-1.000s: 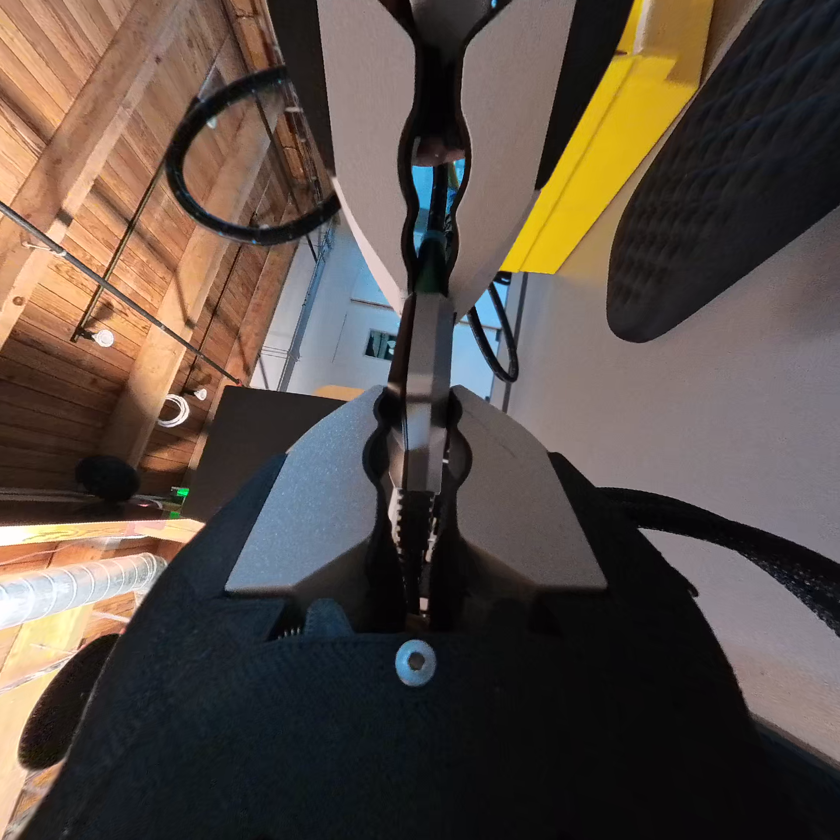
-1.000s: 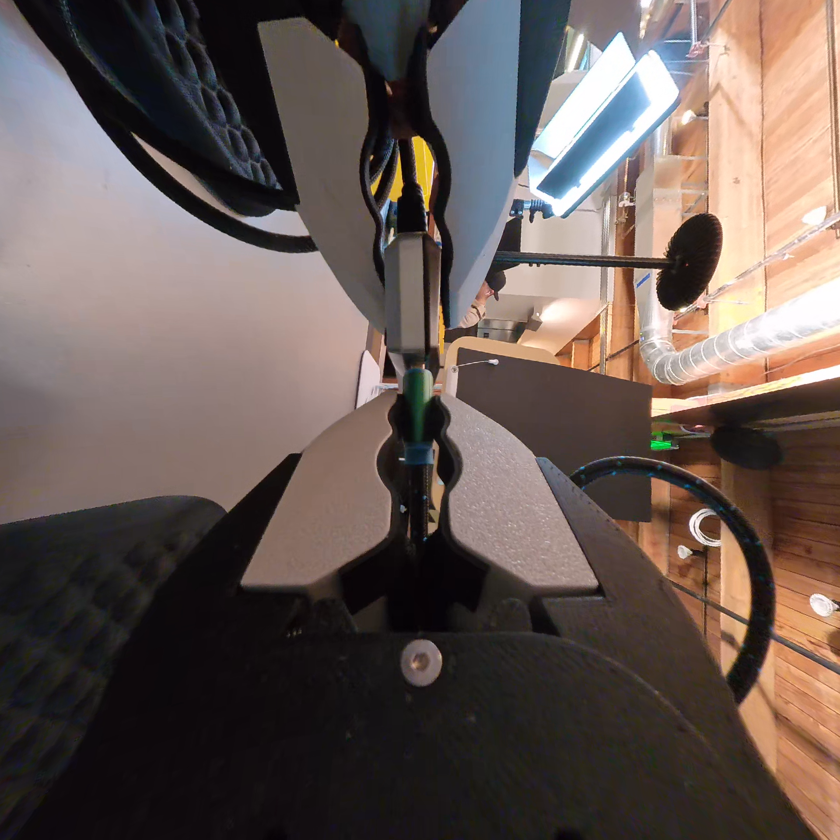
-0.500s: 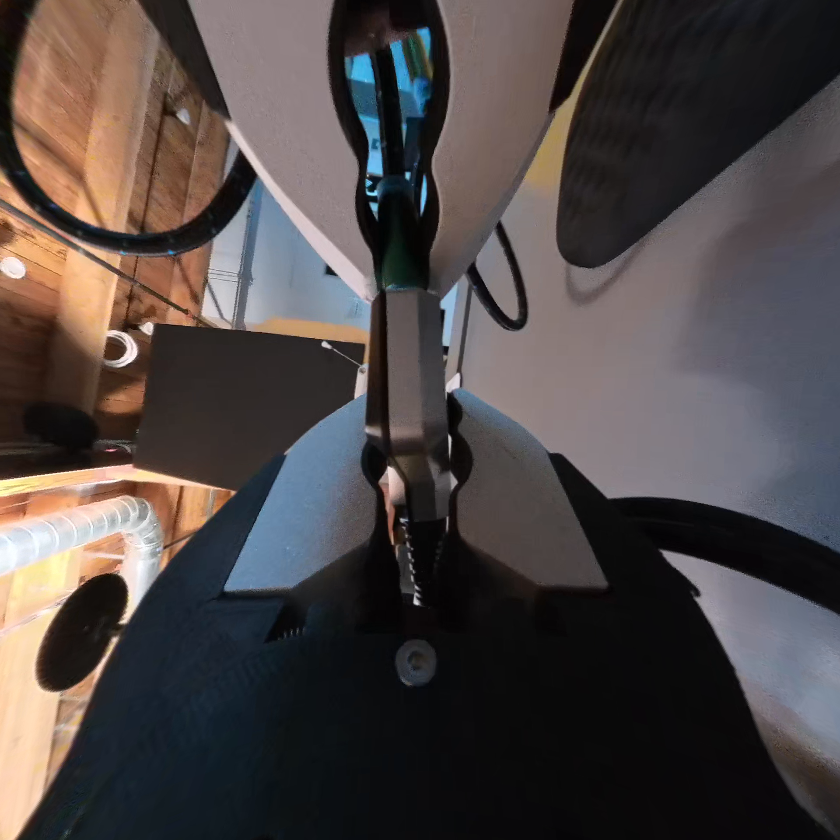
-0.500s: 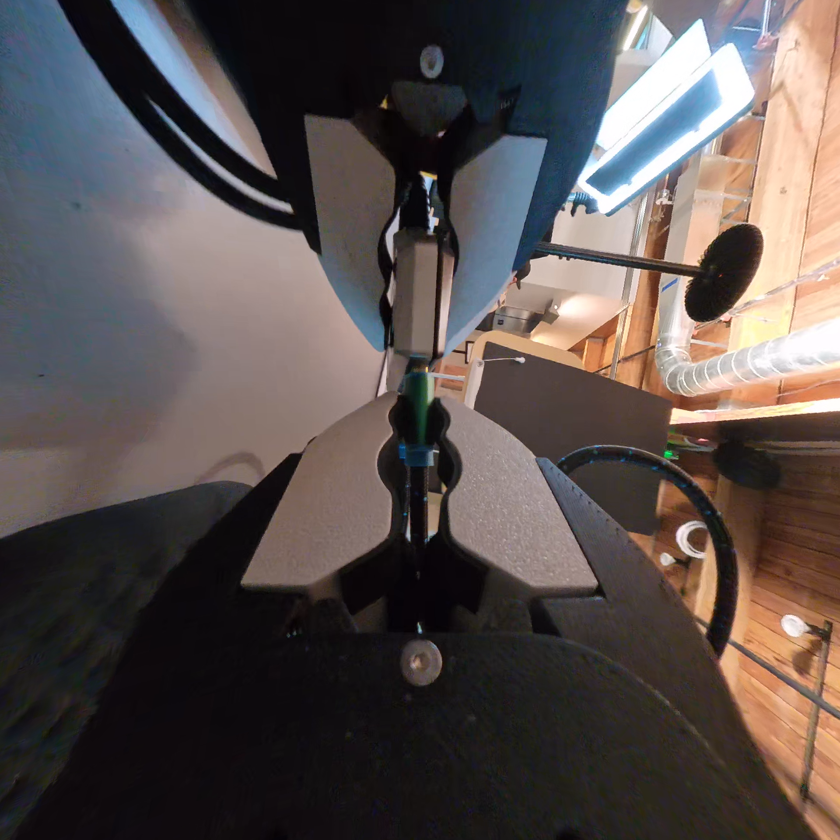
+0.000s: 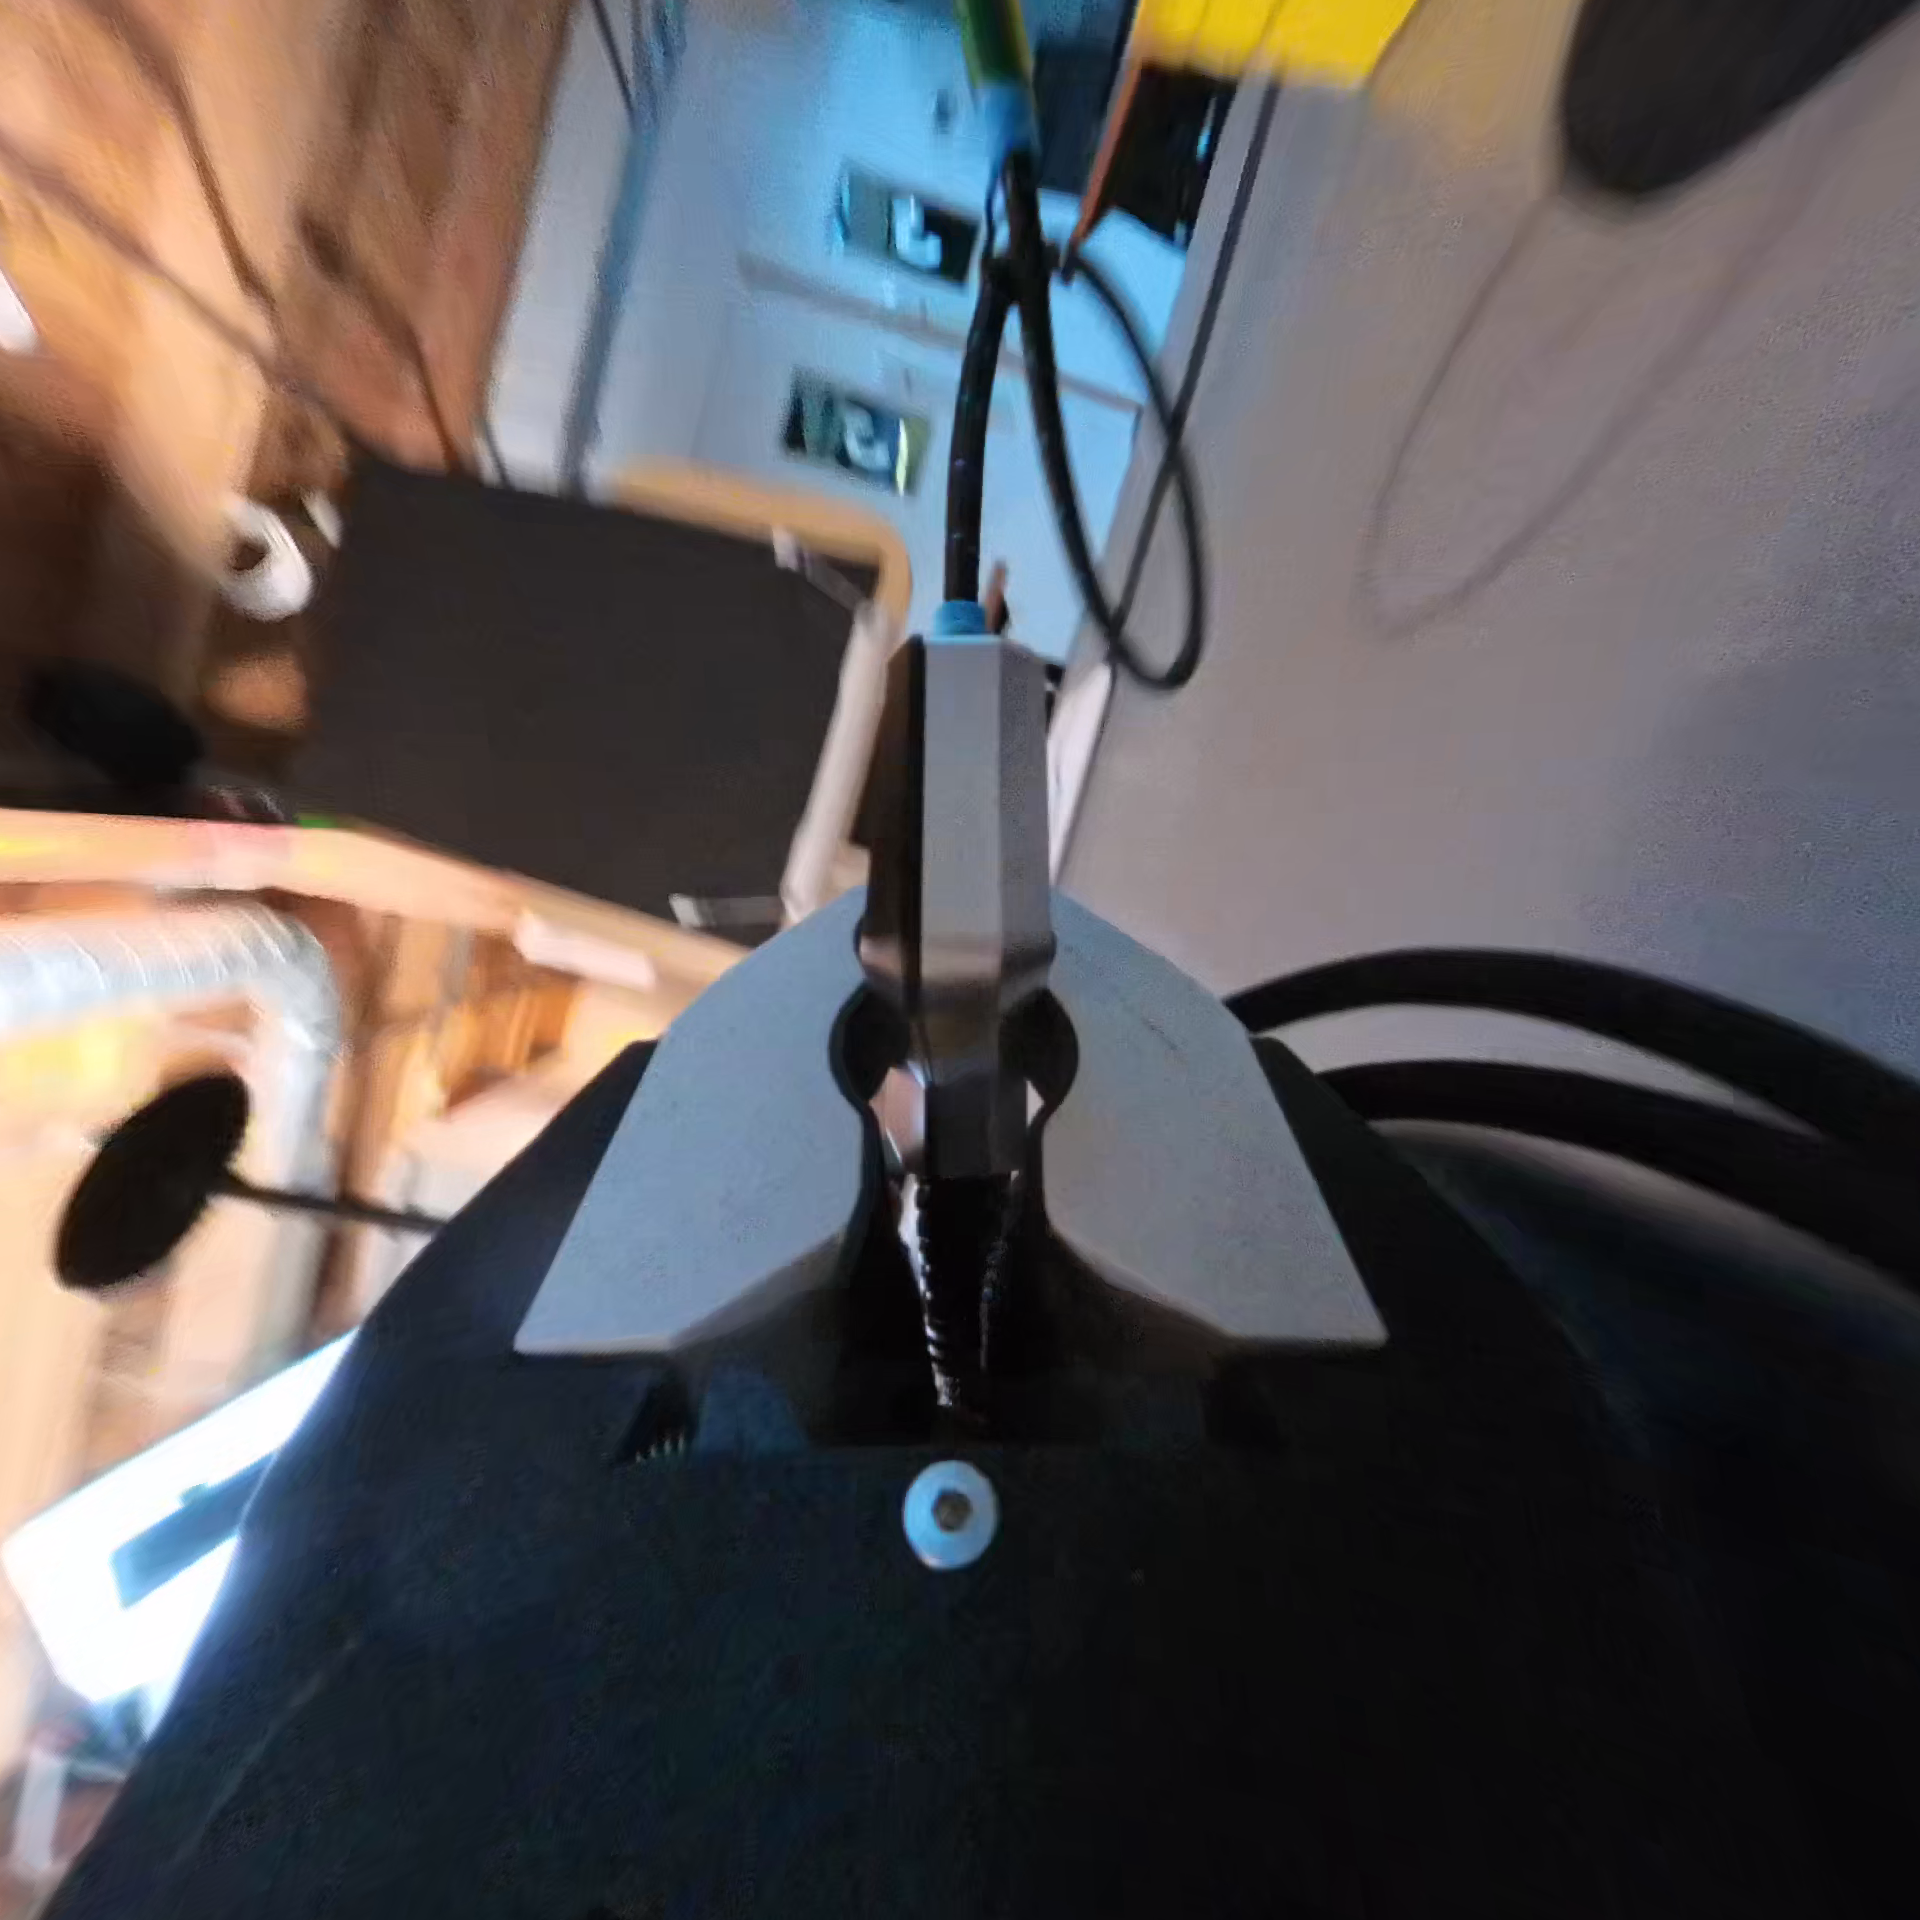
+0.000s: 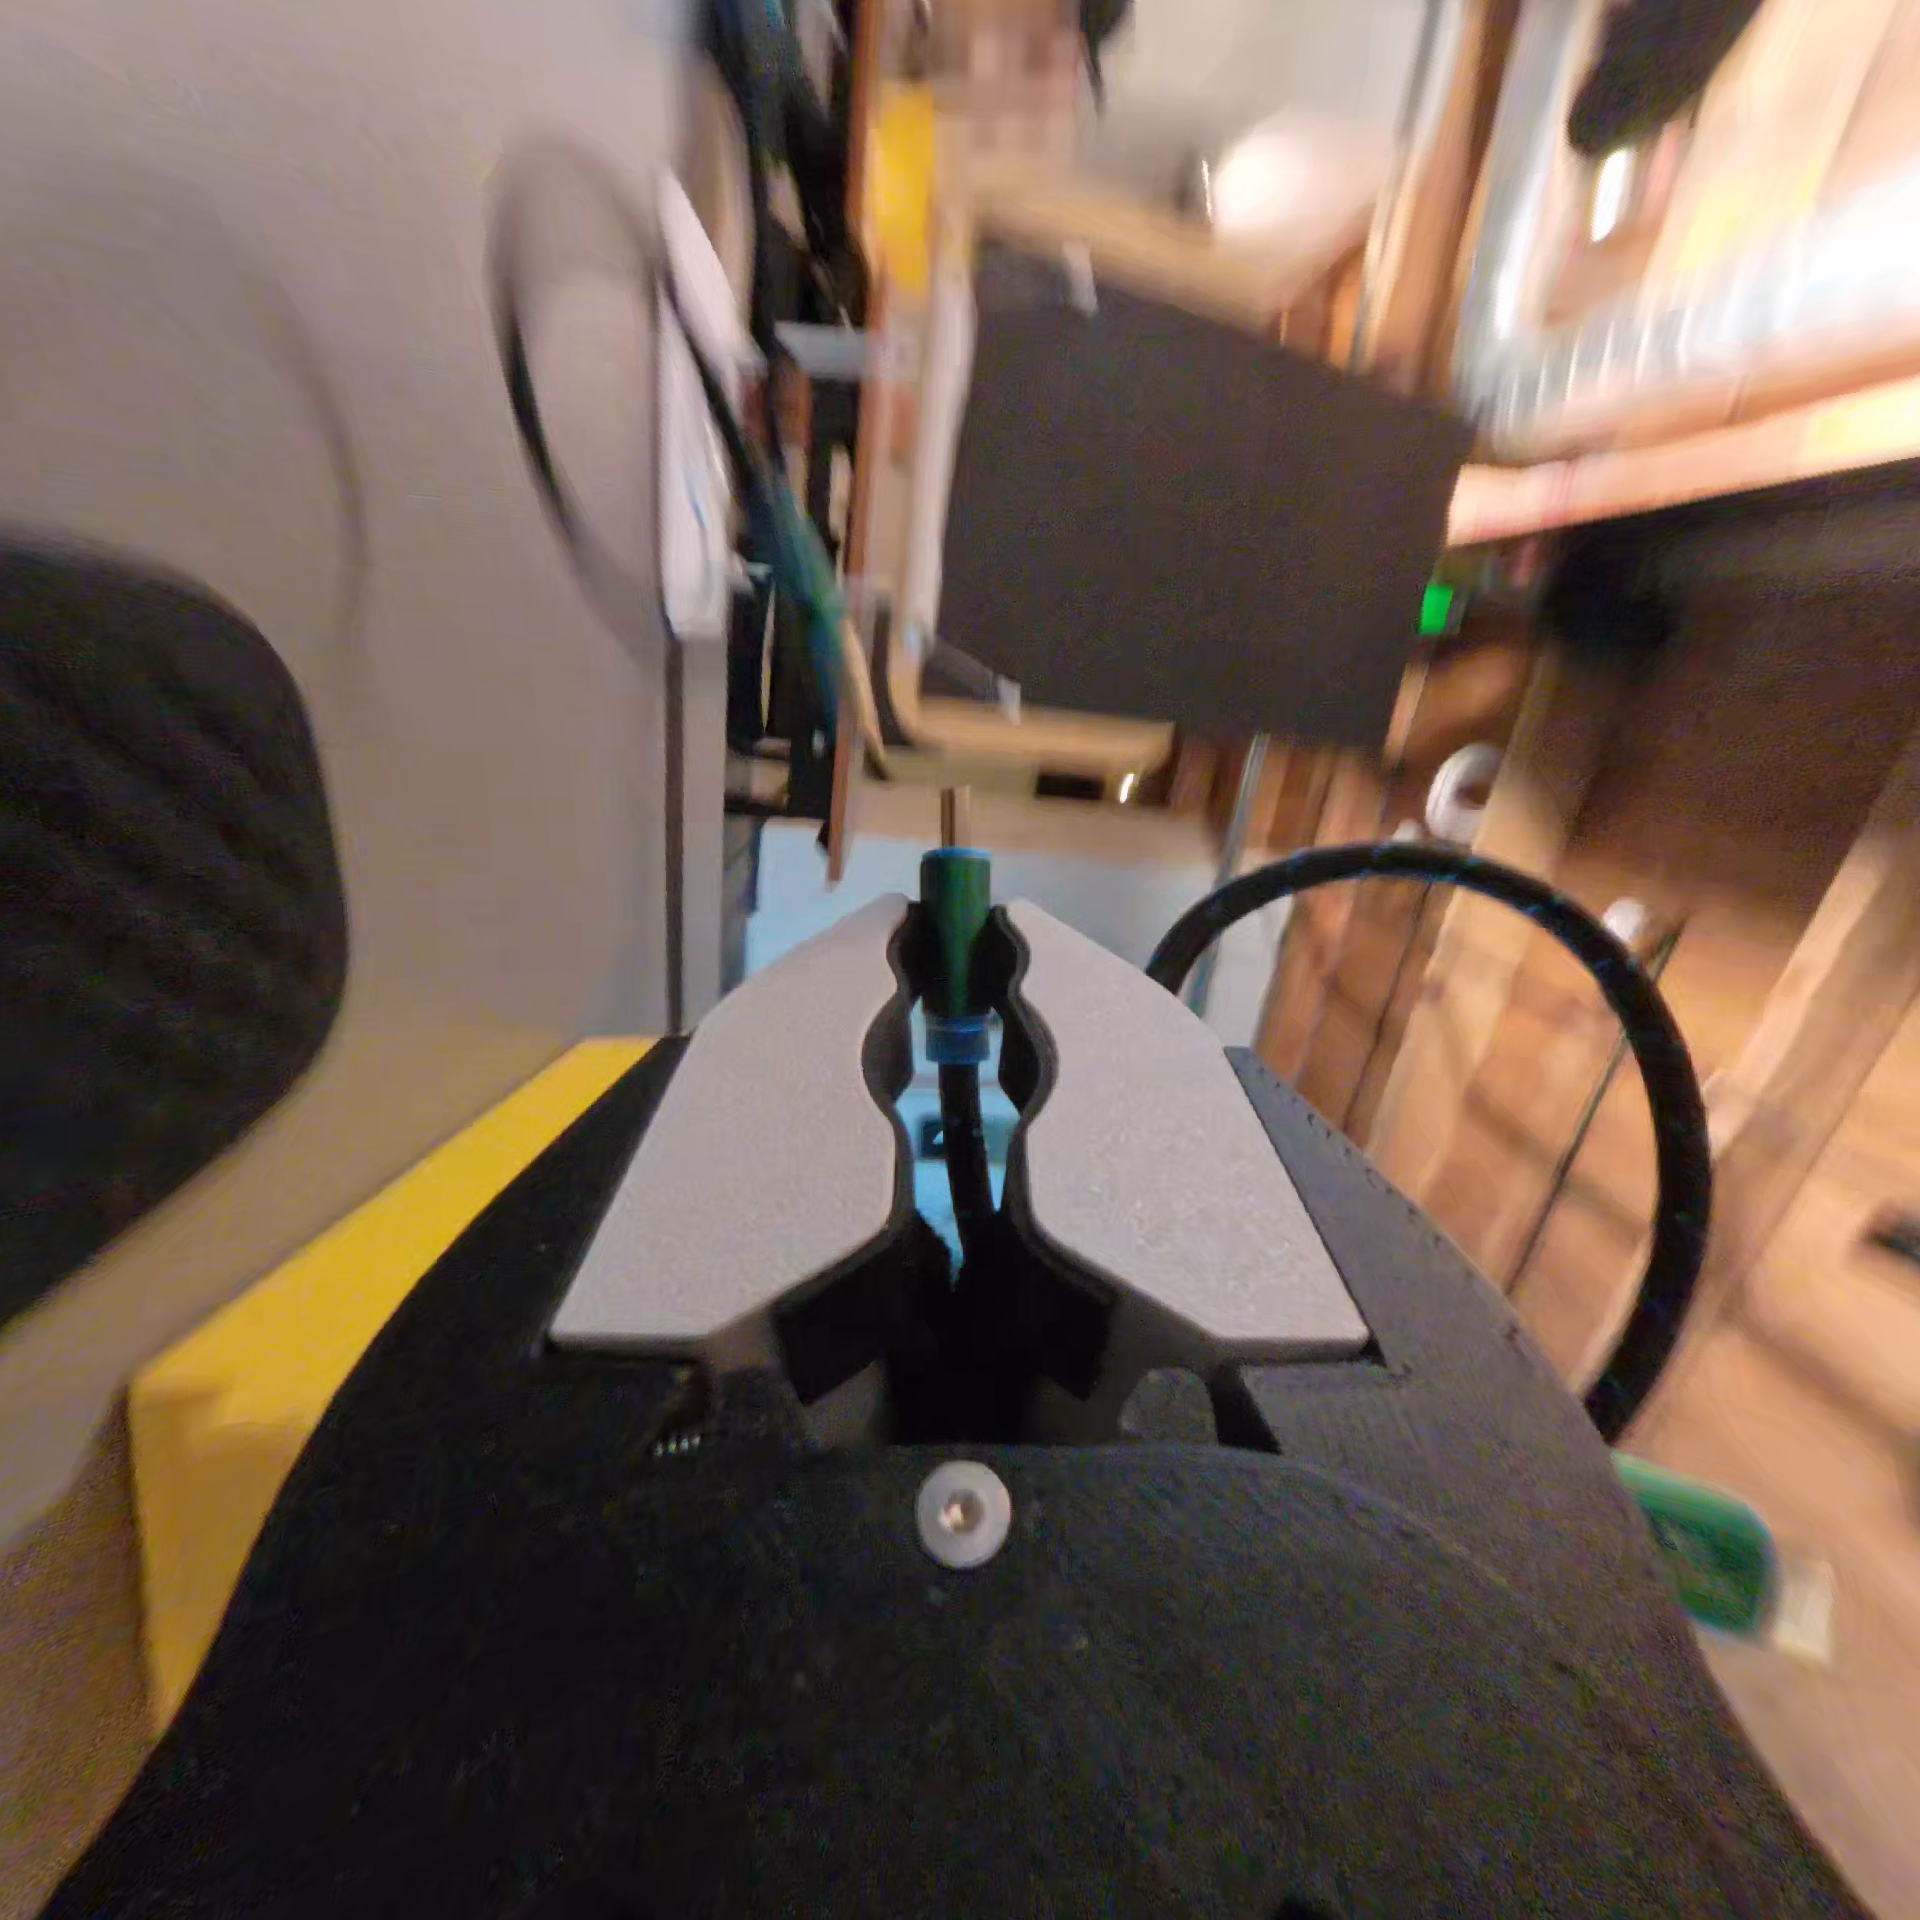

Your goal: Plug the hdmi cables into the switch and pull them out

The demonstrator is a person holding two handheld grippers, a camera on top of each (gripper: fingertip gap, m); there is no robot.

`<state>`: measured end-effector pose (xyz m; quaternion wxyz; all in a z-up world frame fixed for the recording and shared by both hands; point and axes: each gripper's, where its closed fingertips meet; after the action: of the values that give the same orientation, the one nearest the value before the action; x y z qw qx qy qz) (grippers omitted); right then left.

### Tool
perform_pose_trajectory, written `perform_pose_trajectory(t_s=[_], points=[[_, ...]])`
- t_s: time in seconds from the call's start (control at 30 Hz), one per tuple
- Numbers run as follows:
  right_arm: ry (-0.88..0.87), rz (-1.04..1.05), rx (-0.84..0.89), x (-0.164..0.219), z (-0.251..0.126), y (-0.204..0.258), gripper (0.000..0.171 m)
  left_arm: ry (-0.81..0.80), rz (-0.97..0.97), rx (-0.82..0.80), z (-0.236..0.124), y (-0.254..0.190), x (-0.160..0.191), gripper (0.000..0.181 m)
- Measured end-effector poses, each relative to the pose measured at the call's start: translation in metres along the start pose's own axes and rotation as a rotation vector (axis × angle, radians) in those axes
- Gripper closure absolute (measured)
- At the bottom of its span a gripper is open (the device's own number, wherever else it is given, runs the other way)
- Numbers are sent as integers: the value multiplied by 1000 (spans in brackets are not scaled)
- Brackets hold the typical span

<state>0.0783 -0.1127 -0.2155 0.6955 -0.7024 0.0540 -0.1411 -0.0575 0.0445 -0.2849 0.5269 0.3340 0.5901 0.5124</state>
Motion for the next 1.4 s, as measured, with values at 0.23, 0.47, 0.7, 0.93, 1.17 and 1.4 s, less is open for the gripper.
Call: perform_pose_trajectory(t_s=[0.23,0.47,0.7,0.93,1.17,1.4], points=[[-269,113,255,3,-52,-79,159,-112,-32,-163,0,38,-41,159],[-248,400,233,88,-52,-85,159,-48,67,-134,9,13,-31,158],[-202,1090,26,168,-21,-33,159,-48,130,-111,11,6,-32,158],[9,1286,-368,162,2,86,159,-38,198,-74,13,-3,-32,156],[-36,1290,-258,167,-5,56,134,-28,224,-69,13,-4,-31,155],[-62,1267,-40,176,-30,4,128,-28,229,-67,13,-4,-31,155]])
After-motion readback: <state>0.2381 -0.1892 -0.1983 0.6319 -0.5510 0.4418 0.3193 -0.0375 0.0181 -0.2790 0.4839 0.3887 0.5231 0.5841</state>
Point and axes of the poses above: each gripper's, where its closed fingertips meet, z out along the fingers, x out of its underside, y = z × x across the jaws, and after that the axes turned 10 degrees about -y, right-handed
